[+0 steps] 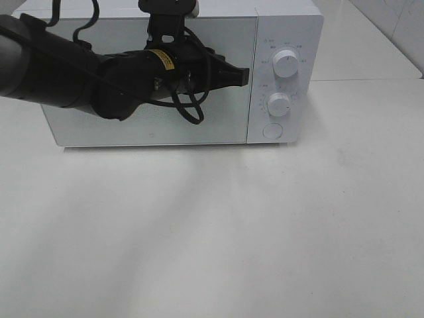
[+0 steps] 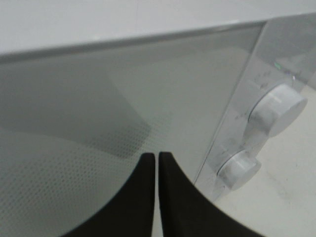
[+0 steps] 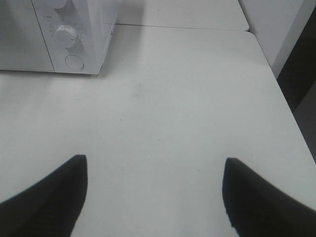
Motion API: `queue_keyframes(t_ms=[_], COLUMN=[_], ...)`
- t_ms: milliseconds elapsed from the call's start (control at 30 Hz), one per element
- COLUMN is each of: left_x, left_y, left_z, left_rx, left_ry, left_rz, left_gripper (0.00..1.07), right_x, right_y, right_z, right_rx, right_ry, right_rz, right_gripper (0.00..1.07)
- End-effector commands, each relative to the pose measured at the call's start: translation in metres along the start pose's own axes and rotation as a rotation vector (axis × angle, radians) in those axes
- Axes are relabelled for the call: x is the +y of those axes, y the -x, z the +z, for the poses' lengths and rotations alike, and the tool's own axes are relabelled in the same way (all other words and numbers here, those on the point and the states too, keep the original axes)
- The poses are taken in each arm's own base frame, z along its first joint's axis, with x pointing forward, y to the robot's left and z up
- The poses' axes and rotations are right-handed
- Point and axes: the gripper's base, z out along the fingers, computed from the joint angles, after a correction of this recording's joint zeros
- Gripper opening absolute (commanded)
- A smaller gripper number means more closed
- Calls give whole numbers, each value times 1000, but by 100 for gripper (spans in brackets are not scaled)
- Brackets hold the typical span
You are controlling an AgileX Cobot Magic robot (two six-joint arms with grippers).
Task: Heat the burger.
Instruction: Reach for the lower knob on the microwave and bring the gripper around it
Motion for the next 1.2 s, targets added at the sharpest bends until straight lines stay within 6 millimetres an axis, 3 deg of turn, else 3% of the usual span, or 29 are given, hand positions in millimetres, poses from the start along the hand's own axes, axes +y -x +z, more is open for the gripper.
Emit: queue_keyframes(t_ms=[33, 67, 100, 133, 167, 200, 233, 400, 600, 767, 867, 933, 1133, 1200], left_x=[-10, -14, -14, -17, -19, -19, -21, -22, -22, -18, -6, 13, 36, 52], left_y=[12, 12, 12, 11, 10, 10, 10, 8, 15, 16, 18, 22, 28, 27], left_z=[-13, -20, -20, -27, -31, -31, -39, -58, -98, -113, -121, -131, -145, -157], left_rx=[77, 148, 148, 225, 270, 270, 352, 512, 744, 838, 898, 956, 954, 956], left_ry=[-19, -29, -29, -34, -36, -36, -41, -47, -52, -40, -4, 41, 93, 129], left_rz=[-13, -13, -13, -17, -24, -24, -25, -12, 21, 6, -47, -105, -165, -214], left_gripper=[18, 42, 42, 73, 90, 90, 101, 99, 98, 98, 98, 98, 98, 98], right_x=[-1, -1, -1, -1, -1, -1, -1, -1, -1, -1, -1, -1, -1, -1], right_y=[-2, -2, -2, -2, -2, -2, -2, -2, -2, -2, -2, -2, -2, -2], right_z=[-3, -3, -3, -3, -3, -3, -3, -3, -3, -3, -3, -3, -3, -3], right_rx=[-27, -27, -27, -27, -27, -27, -27, -27, -27, -27, -27, -27, -27, -27], right_ry=[-10, -10, -10, -10, -10, -10, -10, -10, -10, -10, -10, -10, -10, -10], right_rz=[-9, -9, -9, -9, -9, -9, -9, -9, -9, -9, -9, -9, -9, -9], right_gripper=[75, 75, 75, 75, 75, 75, 75, 75, 75, 75, 75, 75, 75, 75])
